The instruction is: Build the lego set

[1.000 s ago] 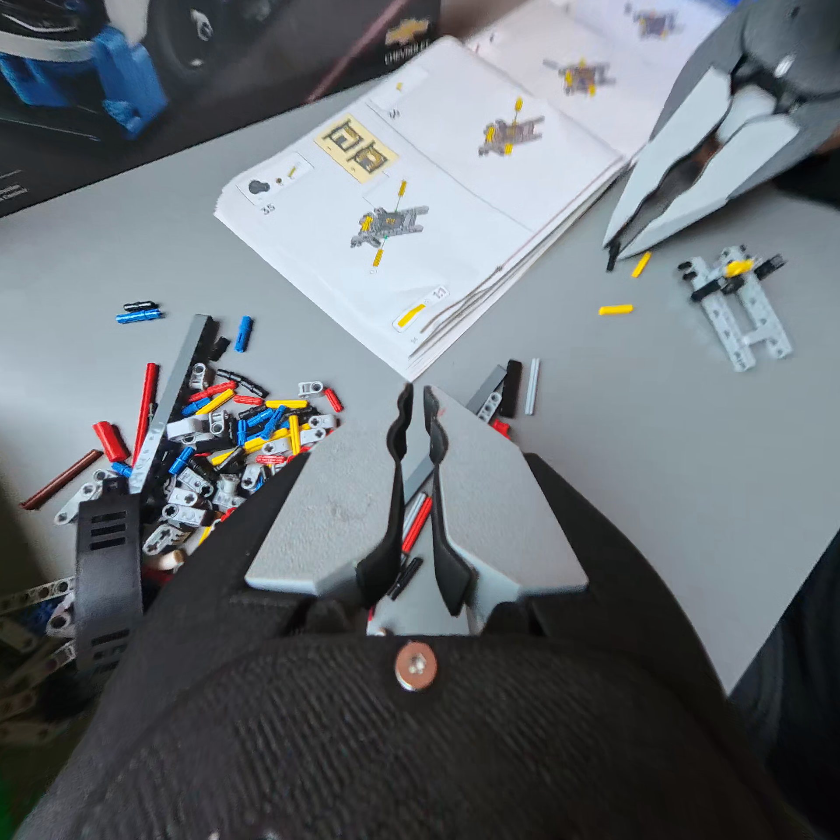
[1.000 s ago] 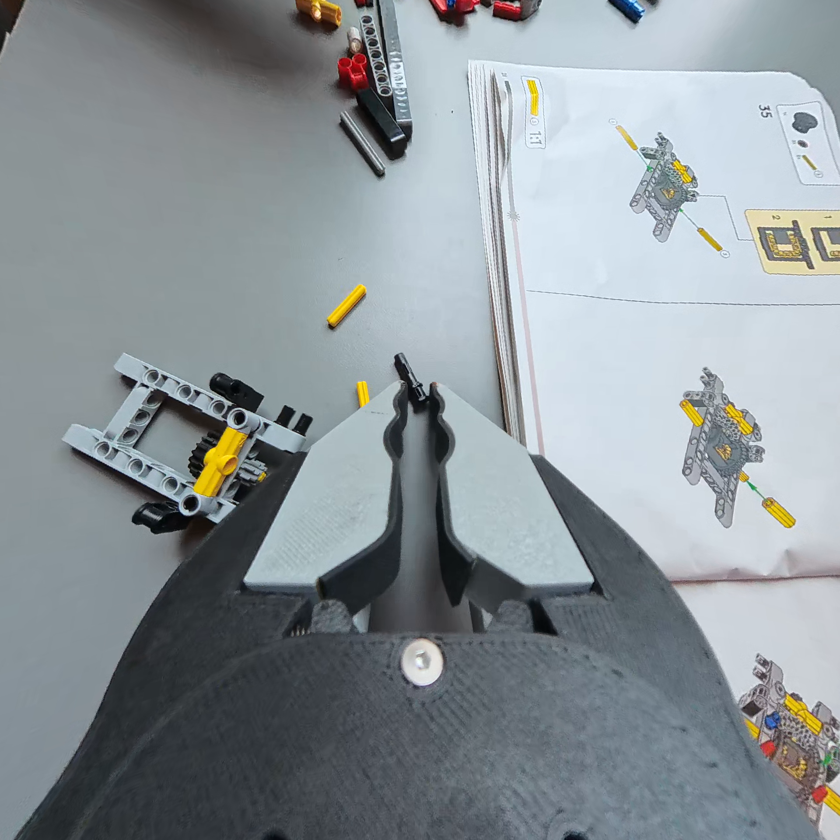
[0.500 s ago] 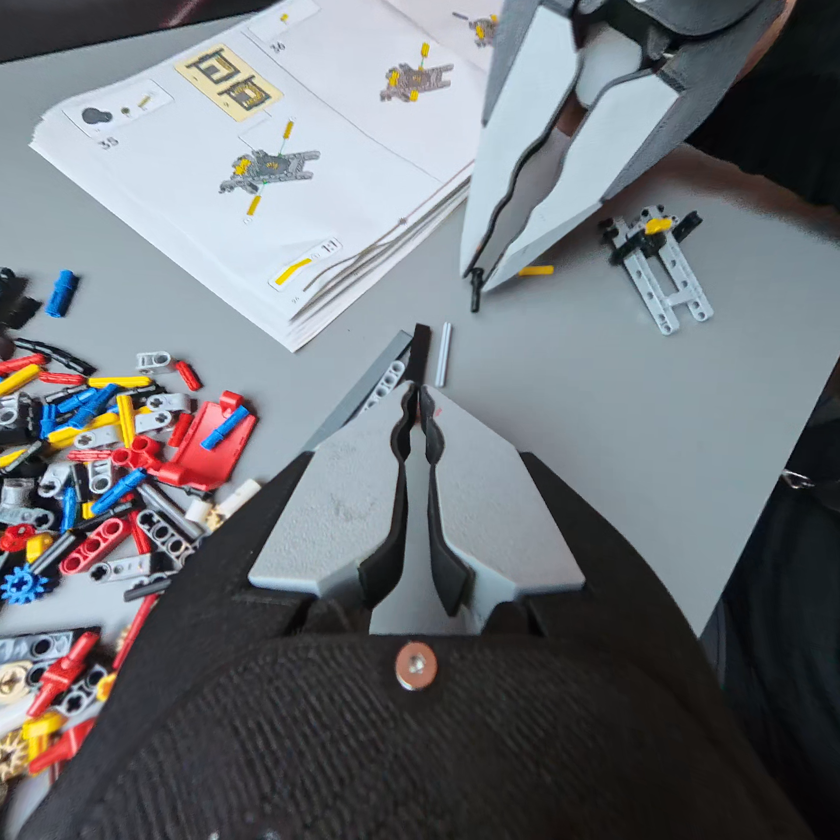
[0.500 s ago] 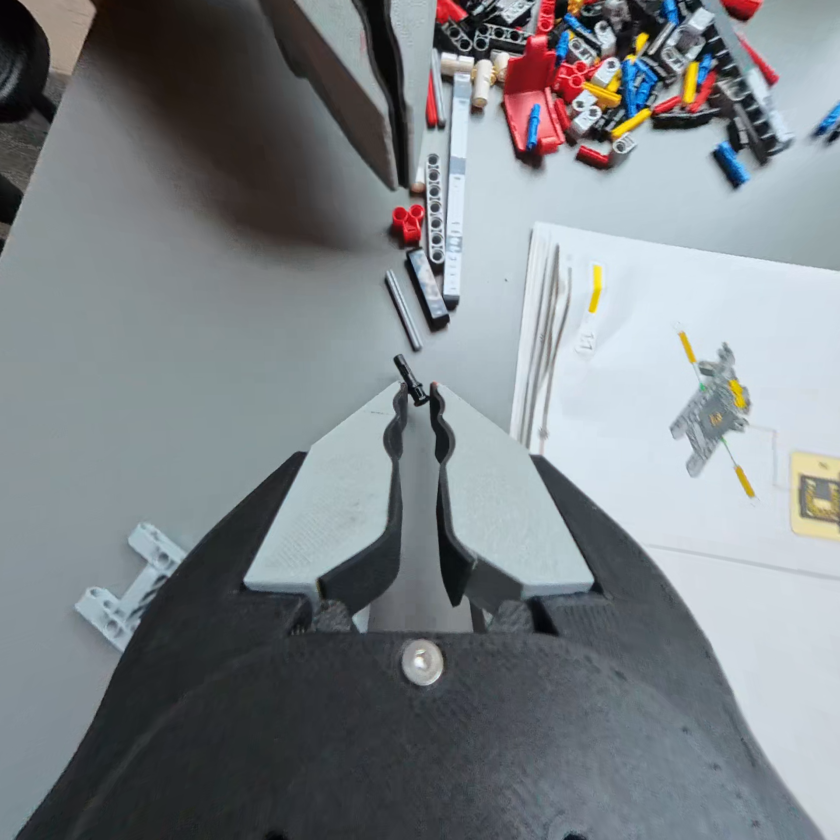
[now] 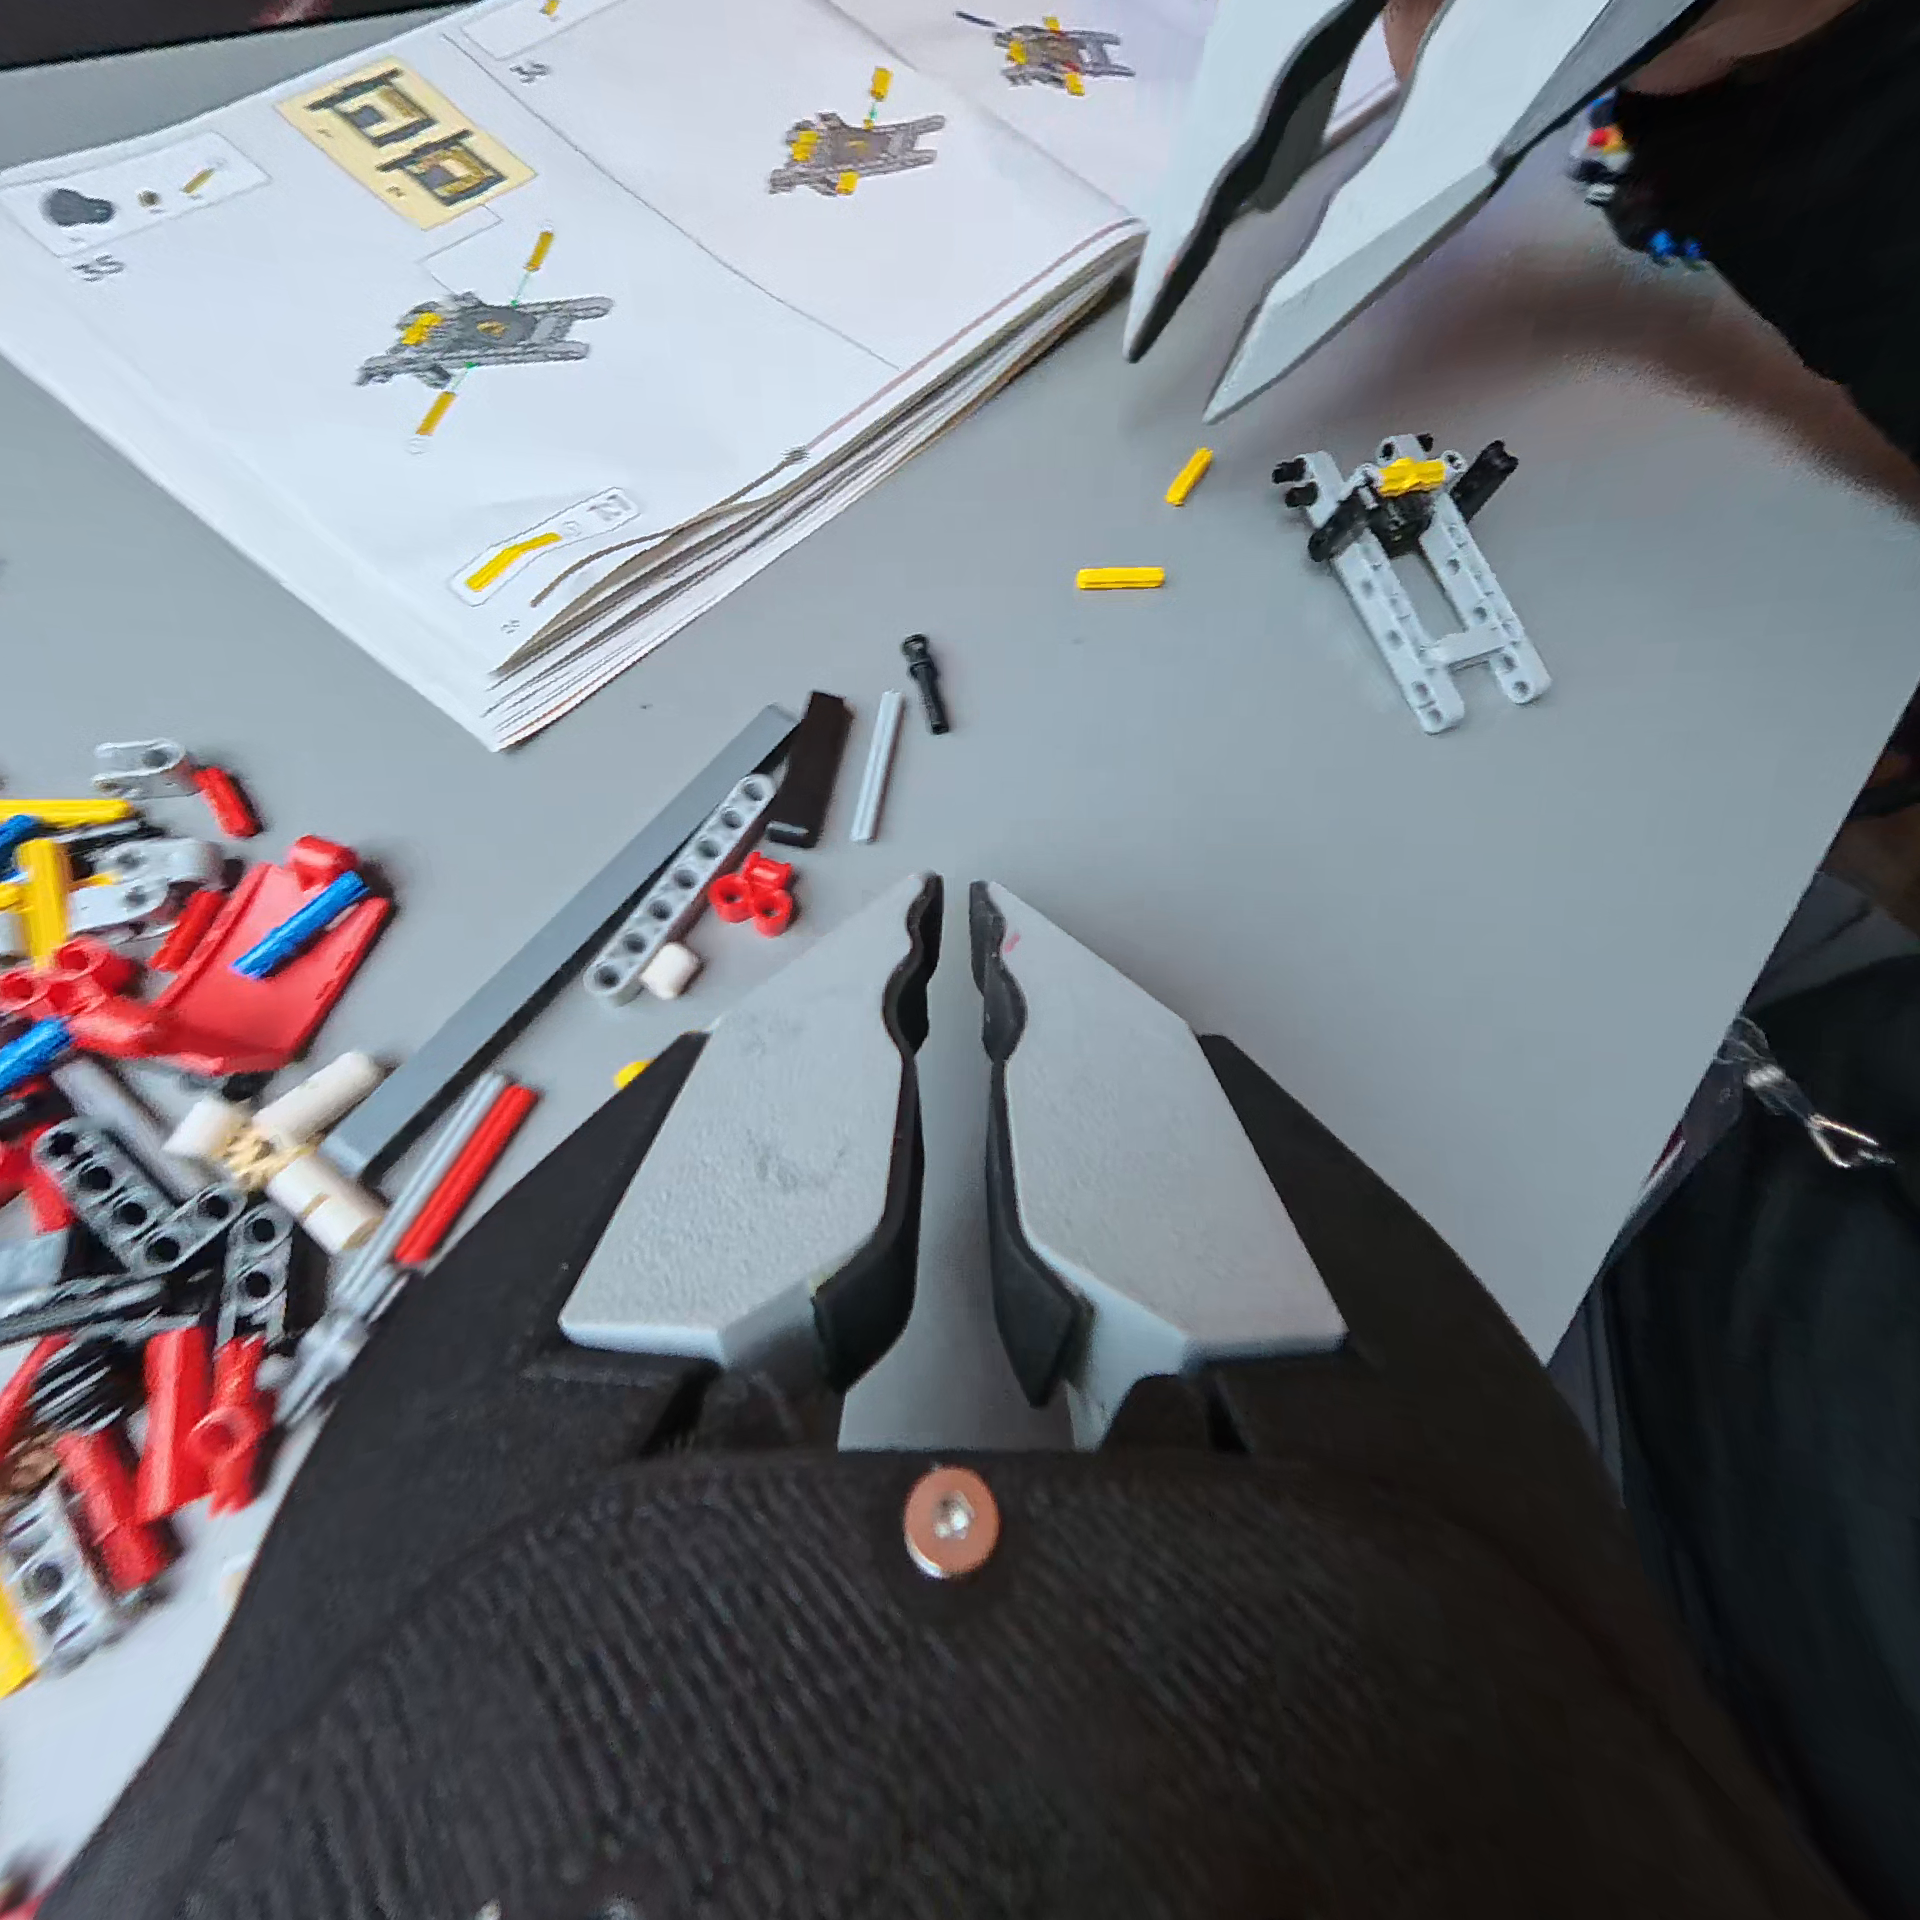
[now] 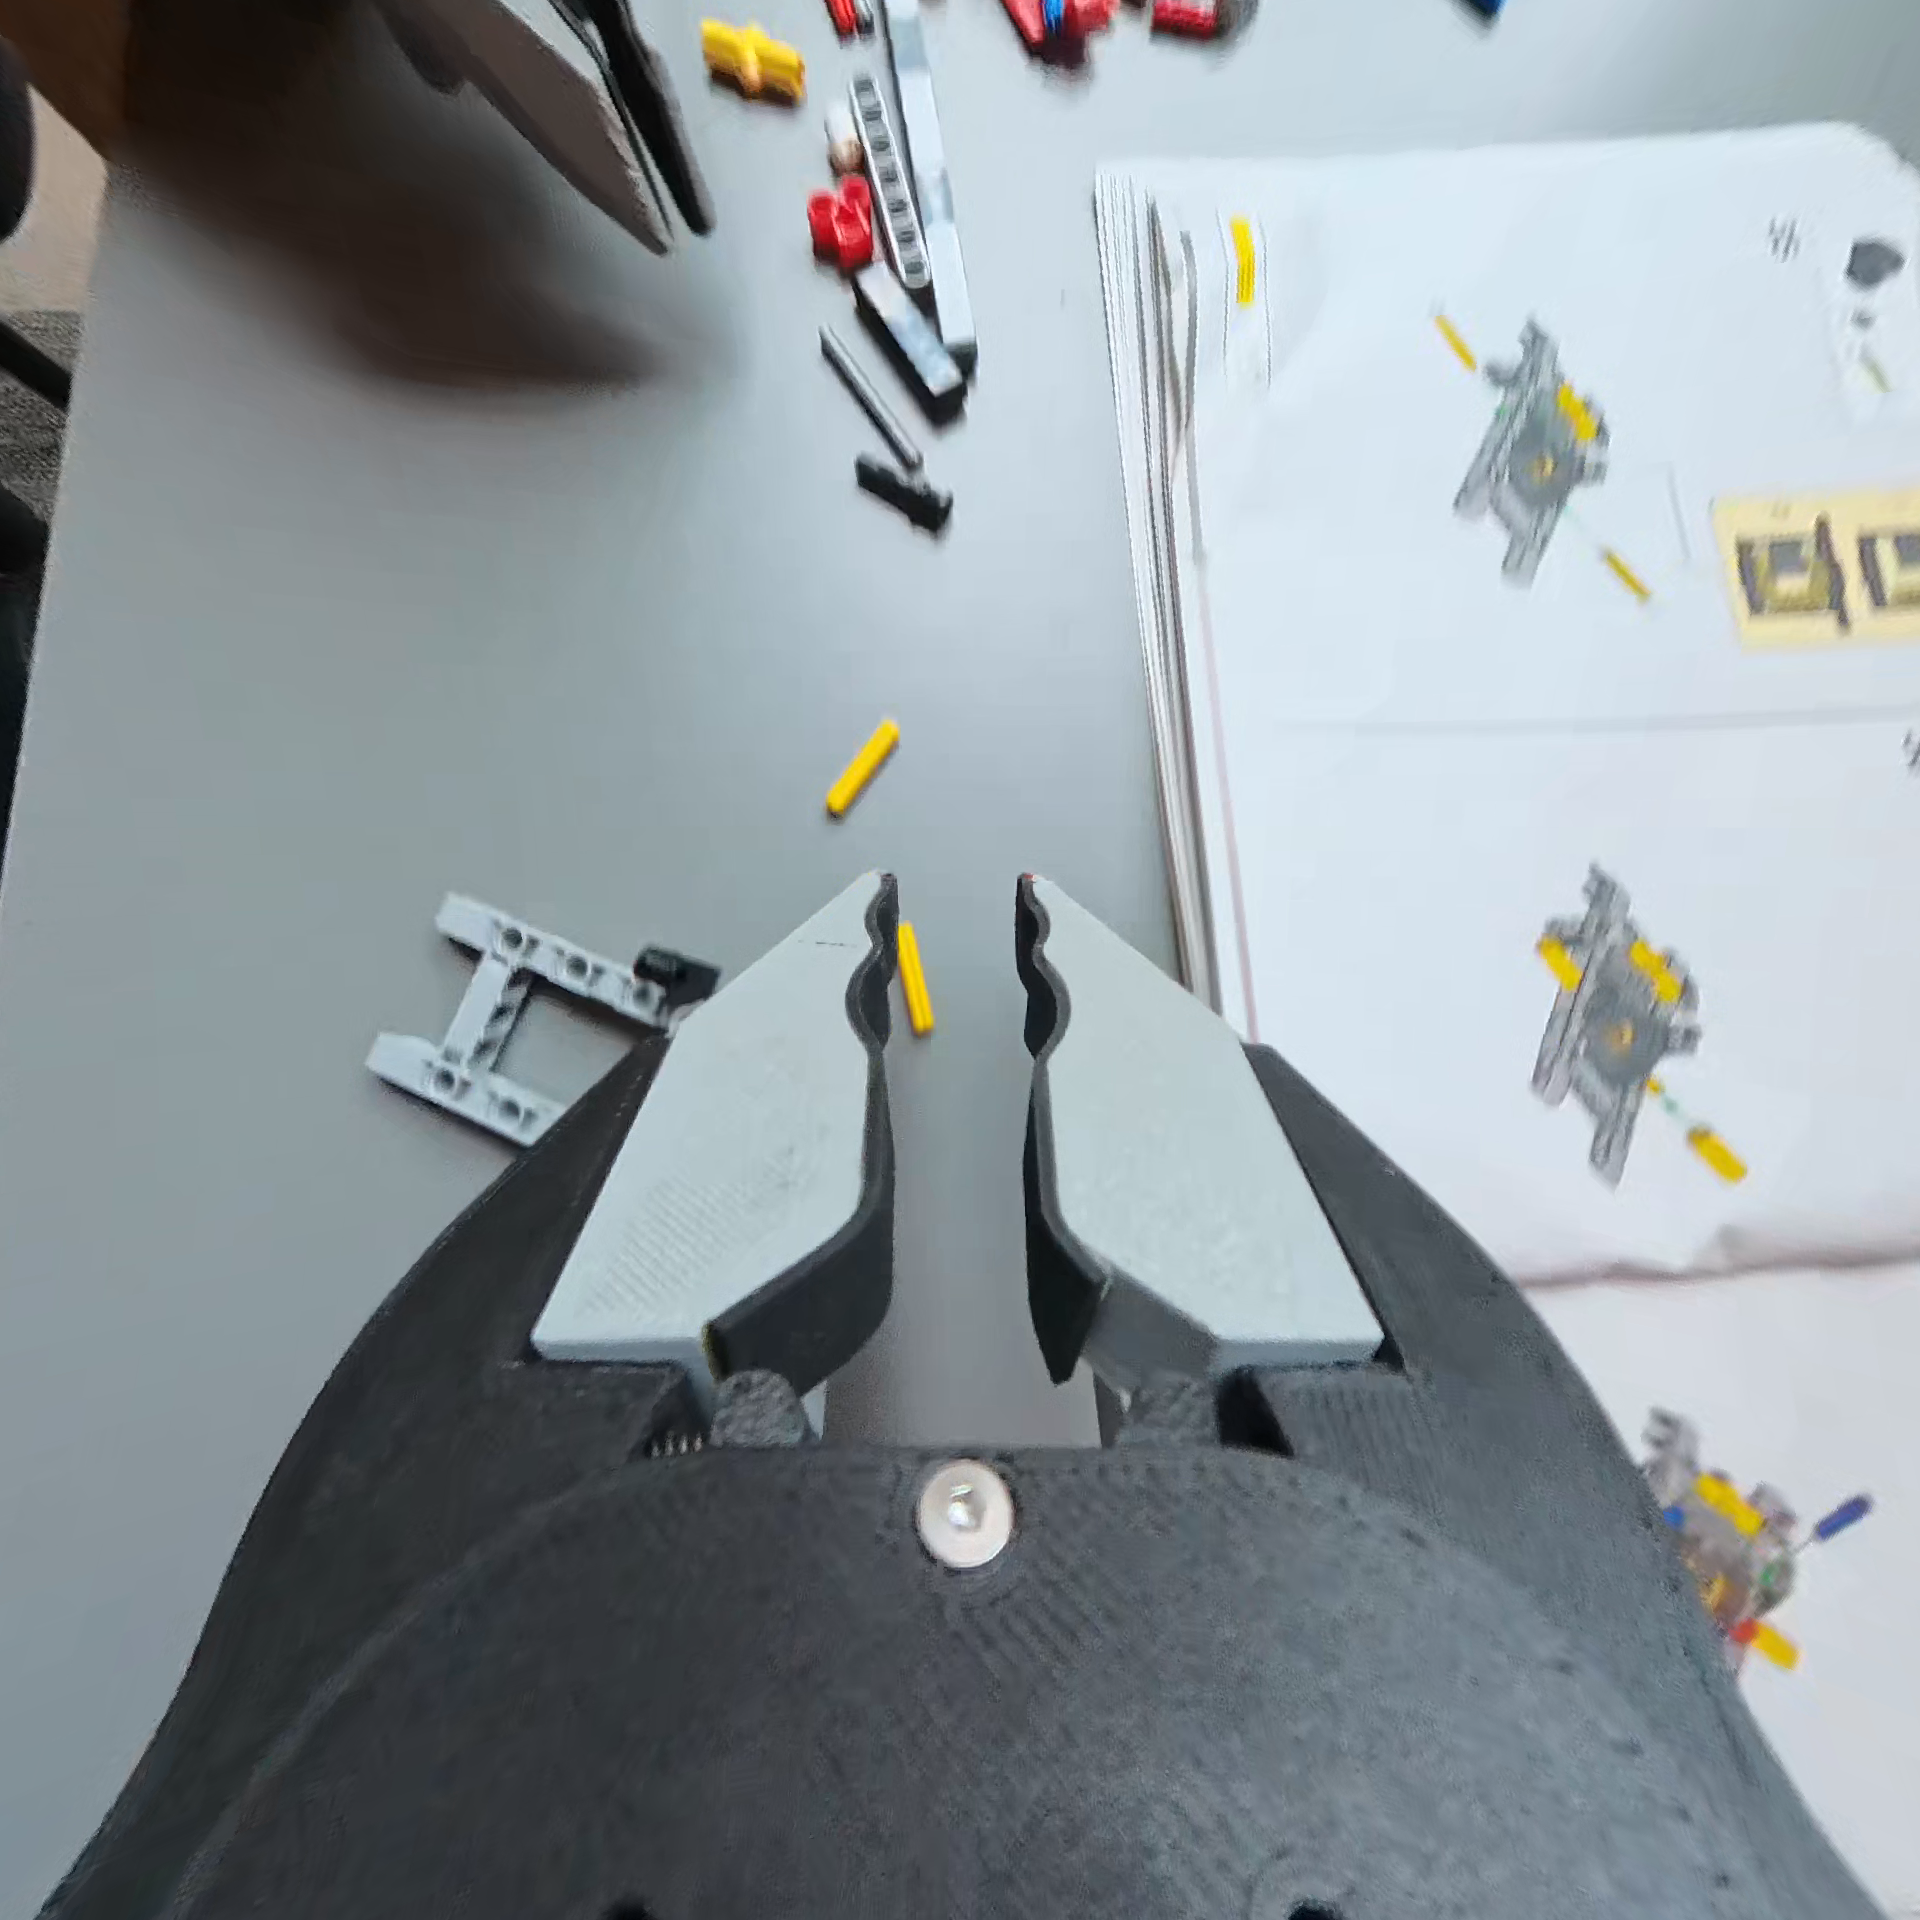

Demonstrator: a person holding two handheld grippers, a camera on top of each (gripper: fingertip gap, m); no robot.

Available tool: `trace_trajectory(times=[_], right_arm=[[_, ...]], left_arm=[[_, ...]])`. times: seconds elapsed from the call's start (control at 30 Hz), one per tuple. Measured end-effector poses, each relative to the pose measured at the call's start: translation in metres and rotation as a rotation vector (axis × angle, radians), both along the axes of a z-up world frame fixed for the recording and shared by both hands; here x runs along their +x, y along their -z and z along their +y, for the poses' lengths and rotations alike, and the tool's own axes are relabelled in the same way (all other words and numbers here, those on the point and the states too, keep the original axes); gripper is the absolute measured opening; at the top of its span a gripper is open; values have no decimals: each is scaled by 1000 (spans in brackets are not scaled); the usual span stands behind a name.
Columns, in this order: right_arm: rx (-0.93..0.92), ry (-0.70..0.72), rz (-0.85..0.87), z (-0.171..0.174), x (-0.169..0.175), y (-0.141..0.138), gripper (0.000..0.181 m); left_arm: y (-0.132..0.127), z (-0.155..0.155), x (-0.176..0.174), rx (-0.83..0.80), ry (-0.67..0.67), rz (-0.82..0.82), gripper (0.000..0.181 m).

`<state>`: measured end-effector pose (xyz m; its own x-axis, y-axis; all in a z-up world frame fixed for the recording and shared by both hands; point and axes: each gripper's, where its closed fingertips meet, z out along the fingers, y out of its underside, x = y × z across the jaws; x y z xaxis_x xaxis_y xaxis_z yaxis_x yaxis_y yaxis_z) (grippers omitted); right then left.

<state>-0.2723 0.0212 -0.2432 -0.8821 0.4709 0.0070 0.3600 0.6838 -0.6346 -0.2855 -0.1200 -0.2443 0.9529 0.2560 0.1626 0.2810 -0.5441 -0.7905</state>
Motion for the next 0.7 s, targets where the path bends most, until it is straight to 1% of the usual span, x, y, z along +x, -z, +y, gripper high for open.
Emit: trace_trajectory(times=[0.07,0.13,0.23,0.27,0.3,0.33,0.4,0.47,0.53,0.63,0.7], right_arm=[[-23,26,-11,9,6,8,19],[-39,48,-9,14,5,14,18],[-100,83,30,17,-2,14,18],[-139,75,33,15,-1,11,18],[-165,53,27,13,3,10,20],[-169,34,23,12,7,10,21],[-145,30,52,16,9,13,18],[-132,26,53,18,10,17,13],[-114,13,35,18,12,23,13],[-113,4,44,18,13,21,14],[-136,7,70,18,13,13,15]], left_arm=[[1,13,10,-3,44,-21,4],[-1,33,17,-17,91,-7,5],[-1,68,16,-87,142,103,6],[4,74,7,-148,123,163,2],[10,75,-4,-217,93,213,0],[15,76,-9,-270,86,230,0],[21,73,-18,-310,61,225,0],[23,68,-25,-305,33,217,0],[20,61,-32,-295,2,215,0],[7,61,-34,-227,-18,194,0],[-4,63,-32,-170,-25,177,0]])
